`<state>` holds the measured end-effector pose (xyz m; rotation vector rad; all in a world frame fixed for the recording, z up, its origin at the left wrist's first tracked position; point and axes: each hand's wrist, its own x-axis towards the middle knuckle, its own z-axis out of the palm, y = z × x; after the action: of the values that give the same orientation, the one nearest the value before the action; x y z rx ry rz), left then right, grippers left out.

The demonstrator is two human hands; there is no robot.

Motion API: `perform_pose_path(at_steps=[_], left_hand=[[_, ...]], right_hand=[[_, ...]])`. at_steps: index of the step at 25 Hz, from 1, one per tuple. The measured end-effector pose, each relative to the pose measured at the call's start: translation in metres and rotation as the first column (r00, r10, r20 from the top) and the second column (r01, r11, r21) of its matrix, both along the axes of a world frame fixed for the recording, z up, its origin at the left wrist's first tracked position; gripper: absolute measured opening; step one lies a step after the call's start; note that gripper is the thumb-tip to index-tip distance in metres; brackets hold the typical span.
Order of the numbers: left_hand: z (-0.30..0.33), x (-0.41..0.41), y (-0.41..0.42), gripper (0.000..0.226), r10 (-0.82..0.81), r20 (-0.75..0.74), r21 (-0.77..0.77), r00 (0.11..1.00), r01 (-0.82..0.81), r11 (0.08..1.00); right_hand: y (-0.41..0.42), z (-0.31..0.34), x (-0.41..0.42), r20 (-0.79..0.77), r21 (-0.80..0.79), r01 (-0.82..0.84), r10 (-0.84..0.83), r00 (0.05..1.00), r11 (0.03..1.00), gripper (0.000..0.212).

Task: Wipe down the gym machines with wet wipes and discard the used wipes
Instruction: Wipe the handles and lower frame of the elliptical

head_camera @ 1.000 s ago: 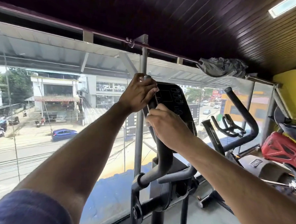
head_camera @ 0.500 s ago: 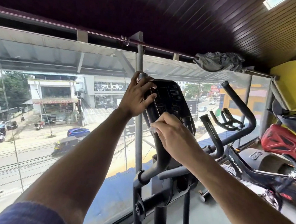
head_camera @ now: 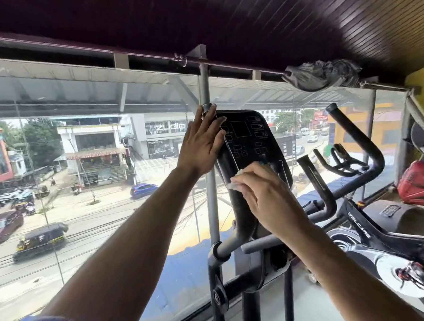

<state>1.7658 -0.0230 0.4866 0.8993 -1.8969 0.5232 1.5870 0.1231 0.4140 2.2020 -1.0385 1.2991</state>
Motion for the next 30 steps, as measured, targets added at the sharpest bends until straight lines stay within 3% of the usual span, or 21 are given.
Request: perform_pose_path(at_steps=[4, 9, 16, 23, 26, 30], left_hand=[[0.002, 0.002, 0.010, 0.071, 0.054, 0.058, 0.060, 0.997, -0.057, 0.997], [0.001, 0.001, 0.009, 0.073, 0.027, 0.055, 0.070, 0.998, -0.031, 0.997], [-0.002, 0.001, 0.010, 0.072, 0.000, 0.044, 0.038, 0.999, -0.002, 0.999], [0.001, 0.000, 0.003, 0.074, -0.141, 0.010, 0.059, 0.990, 0.140, 0.988], [-0.002, -0.002, 0.003, 0.071, -0.143, 0.004, 0.053, 0.990, 0.143, 0.988], [-0.002, -0.001, 0.002, 0.067, -0.147, 0.021, 0.028, 0.989, 0.147, 0.989]], right_hand=[[0.000, -0.013, 0.011, 0.088, -0.029, 0.002, 0.000, 0.996, 1.000, 0.014], [0.027, -0.060, -0.006, 0.065, -0.014, -0.046, 0.047, 0.997, 0.999, 0.012], [-0.005, -0.006, 0.006, 0.158, -0.059, -0.057, 0.065, 0.985, 0.997, 0.010], [0.029, -0.100, -0.003, 0.200, -0.095, -0.036, 0.054, 0.978, 0.995, 0.015], [0.025, -0.071, 0.000, 0.172, -0.135, -0.068, 0.091, 0.981, 0.988, 0.015], [-0.003, 0.011, 0.015, -0.064, -0.181, -0.005, -0.007, 0.998, 0.983, 0.011]])
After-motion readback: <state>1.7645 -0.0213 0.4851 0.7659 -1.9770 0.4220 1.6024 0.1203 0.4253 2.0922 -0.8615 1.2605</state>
